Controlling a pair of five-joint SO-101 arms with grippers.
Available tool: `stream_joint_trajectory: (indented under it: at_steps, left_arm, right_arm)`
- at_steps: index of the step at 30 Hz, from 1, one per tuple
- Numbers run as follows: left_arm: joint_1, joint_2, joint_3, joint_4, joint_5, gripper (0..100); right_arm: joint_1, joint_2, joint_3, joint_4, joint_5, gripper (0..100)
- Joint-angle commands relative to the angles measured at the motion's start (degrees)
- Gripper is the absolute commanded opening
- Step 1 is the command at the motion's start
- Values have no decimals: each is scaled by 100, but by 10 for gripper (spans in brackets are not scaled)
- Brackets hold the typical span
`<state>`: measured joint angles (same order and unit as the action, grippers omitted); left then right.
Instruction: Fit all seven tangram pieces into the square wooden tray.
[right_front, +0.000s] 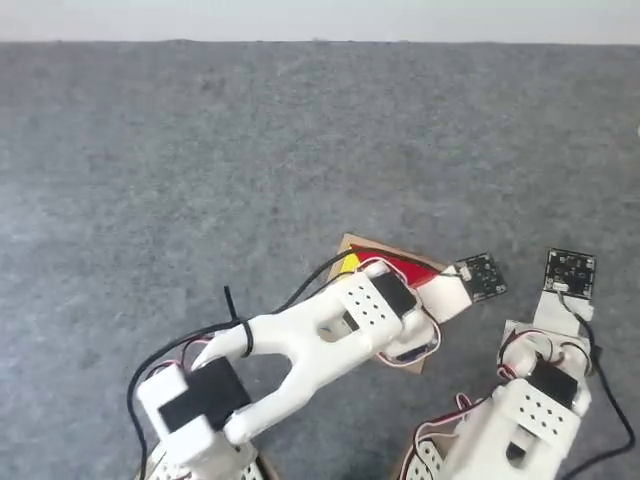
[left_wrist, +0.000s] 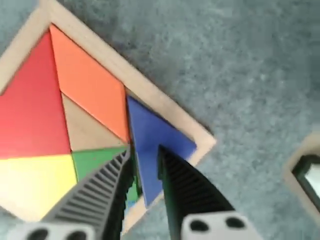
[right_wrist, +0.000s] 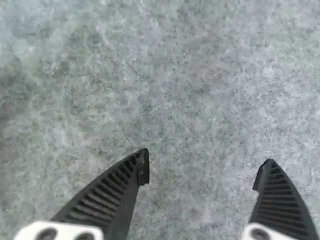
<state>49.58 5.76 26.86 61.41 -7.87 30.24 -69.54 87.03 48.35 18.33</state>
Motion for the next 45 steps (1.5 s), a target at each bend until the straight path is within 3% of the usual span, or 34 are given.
stream_joint_trajectory:
  at_steps: [1, 13, 24, 31, 38, 45]
  left_arm:
    - [18, -818, 303, 149, 44, 79]
    - [-9, -1037, 875, -105, 44, 80]
    - [35, -202, 242, -114, -158, 79]
    - [-35, -1336, 347, 404, -114, 79]
    - [-1134, -3288, 1077, 431, 35, 79]
    - [-2971, -5767, 3073, -765, 281, 66]
  right_arm:
    - [-57, -110, -281, -119, -18, 342]
    - [-40, -110, -281, -101, -18, 342]
    - [-57, -110, -281, -110, -18, 342]
    - [-57, -110, -281, -119, -18, 342]
    - [-75, -110, -264, -119, -18, 342]
    - [-470, -110, -193, -57, 132, 321]
